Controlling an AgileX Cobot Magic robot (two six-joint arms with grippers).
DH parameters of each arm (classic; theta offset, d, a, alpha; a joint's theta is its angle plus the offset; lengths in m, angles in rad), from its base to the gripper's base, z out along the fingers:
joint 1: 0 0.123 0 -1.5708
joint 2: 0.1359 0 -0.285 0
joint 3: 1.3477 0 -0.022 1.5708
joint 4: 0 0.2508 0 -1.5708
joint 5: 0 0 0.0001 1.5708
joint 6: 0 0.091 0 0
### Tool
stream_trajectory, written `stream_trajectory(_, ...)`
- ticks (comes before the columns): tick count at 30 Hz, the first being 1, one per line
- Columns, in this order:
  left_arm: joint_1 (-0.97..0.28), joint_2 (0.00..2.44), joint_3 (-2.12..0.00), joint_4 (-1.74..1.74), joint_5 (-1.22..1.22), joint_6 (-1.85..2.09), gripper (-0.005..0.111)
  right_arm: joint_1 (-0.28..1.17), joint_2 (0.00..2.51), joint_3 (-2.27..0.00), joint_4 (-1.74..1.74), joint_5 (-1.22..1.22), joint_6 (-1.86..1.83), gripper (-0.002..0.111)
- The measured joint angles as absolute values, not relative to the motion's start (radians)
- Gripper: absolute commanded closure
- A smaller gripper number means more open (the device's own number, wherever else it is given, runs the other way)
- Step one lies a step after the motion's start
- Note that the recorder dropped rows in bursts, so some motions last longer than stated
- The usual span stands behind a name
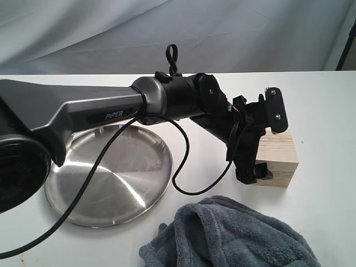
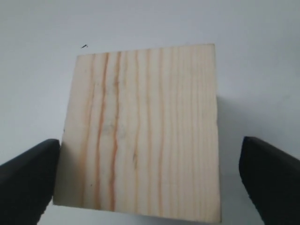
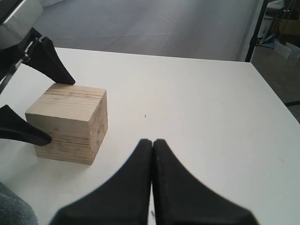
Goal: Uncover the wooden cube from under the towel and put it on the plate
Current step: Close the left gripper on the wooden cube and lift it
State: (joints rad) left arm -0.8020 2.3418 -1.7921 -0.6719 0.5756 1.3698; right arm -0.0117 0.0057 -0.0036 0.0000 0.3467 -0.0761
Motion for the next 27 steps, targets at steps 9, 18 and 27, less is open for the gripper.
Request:
stream_trajectory(9,-0.802,2.344,-1.790,-0.679,0.570,1.370,0.046,-0.012,0.006,-0.004,0.000,0.347,-0.076,0.108)
stream_trajectory(18,-0.802,2.354,-1.792,-0.696,0.568,1.375,0.107,-0.012,0.006,-0.004,0.000,0.347,-0.076,0.108)
stream_trajectory(27,-0.802,2.354,-1.792,-0.718,0.548,1.375,0.107,-0.012,0.006,-0.004,0.000,0.347,-0.076,0.108)
